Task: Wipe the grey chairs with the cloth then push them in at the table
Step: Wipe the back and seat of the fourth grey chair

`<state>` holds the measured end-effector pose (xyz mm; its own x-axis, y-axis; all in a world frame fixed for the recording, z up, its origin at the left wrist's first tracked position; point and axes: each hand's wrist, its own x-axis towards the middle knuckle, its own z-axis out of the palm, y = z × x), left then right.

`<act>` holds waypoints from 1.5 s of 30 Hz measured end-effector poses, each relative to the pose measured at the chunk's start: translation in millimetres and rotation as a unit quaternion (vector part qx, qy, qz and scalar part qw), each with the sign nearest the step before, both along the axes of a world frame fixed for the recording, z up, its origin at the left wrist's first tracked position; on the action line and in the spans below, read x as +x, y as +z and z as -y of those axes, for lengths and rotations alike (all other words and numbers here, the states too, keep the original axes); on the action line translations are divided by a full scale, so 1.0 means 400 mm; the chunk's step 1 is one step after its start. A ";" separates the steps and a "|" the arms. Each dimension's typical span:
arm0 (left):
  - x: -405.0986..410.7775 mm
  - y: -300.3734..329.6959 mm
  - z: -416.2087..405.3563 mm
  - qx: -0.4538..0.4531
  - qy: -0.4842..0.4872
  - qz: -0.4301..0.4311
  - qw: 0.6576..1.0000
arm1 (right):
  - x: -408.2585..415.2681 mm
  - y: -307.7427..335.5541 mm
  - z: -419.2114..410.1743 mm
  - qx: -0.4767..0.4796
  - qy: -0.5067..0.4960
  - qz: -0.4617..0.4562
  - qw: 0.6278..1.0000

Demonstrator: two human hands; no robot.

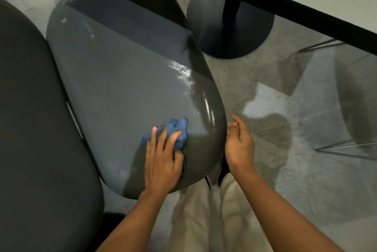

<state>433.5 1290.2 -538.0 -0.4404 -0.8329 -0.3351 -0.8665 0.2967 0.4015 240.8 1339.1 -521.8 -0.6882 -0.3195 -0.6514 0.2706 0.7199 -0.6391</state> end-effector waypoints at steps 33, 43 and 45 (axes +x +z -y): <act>0.058 -0.021 -0.037 -0.077 0.037 0.035 0.996 | 0.112 0.033 0.045 0.072 0.325 -0.188 0.924; 0.210 -0.050 0.066 -0.135 0.116 0.108 0.978 | 0.153 0.035 0.237 0.037 0.499 -0.223 0.836; 0.214 -0.055 0.125 -0.105 0.137 0.146 0.974 | 0.155 0.026 0.286 0.041 0.521 -0.225 0.822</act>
<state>518.9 1240.1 -560.1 -0.1043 -0.9693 -0.2228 -0.9928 0.0881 0.0817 302.9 1224.7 -511.4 -0.2457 -0.8558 -0.4551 -0.7712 0.4571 -0.4431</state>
